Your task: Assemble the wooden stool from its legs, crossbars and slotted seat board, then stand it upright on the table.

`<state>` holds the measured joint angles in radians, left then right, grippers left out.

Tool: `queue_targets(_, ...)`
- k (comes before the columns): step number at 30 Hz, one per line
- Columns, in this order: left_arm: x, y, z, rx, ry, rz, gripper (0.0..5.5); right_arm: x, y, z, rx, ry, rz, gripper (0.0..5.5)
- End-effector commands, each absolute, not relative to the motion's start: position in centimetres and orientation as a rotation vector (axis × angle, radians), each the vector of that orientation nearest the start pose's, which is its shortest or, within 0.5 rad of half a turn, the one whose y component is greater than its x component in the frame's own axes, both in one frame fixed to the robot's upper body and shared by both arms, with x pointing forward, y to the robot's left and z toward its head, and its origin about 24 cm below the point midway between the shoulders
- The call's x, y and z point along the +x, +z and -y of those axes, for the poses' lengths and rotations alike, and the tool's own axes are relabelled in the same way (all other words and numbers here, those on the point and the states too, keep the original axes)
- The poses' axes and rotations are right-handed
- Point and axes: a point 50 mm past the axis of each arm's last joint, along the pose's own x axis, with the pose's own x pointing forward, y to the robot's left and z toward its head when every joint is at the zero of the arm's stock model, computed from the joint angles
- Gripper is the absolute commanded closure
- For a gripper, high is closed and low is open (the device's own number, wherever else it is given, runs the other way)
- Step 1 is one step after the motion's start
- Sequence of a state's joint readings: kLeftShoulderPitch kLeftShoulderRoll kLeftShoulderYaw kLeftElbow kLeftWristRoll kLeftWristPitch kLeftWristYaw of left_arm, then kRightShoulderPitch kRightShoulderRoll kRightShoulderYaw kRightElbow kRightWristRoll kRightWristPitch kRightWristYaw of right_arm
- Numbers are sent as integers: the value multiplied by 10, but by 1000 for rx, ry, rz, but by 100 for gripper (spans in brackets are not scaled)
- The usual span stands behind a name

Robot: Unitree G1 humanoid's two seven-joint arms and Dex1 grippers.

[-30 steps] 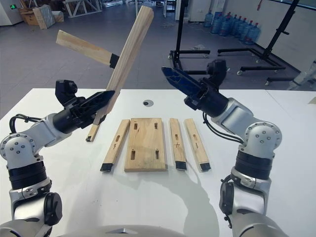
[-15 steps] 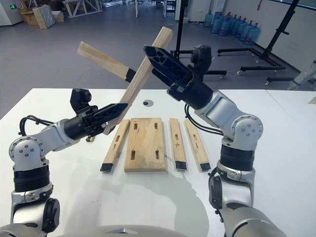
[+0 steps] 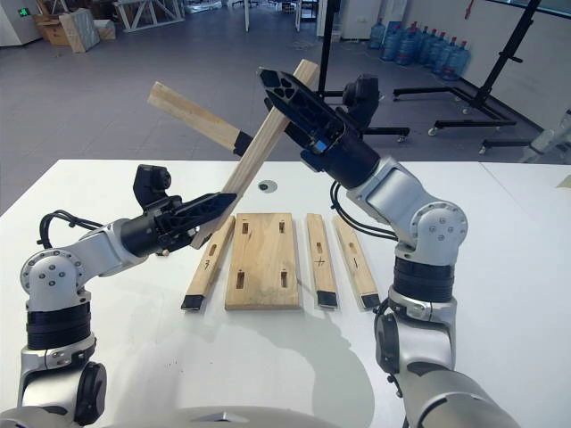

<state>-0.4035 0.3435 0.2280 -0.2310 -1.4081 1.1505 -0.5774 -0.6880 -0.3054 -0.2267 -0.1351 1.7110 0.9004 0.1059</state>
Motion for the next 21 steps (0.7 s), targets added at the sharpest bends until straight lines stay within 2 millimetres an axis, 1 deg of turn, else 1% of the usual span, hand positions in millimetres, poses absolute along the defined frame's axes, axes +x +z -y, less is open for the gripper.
queue_targets(1, 245, 182, -132, -790, -1390, -190, 348, 278, 259, 117, 962, 1238, 15, 101)
queue_targets(8, 245, 180, -133, -792, -1388, -193, 348, 278, 259, 116, 968, 1239, 19, 227)
queue_targets(13, 245, 180, -133, -790, -1386, -190, 348, 276, 255, 117, 971, 1229, 9, 332)
queue_targets(14, 245, 180, -133, -789, -1386, -190, 348, 276, 254, 116, 971, 1226, 6, 344)
queue_targets(21, 244, 180, -132, -770, -1385, -189, 348, 276, 251, 123, 936, 1185, 24, 344)
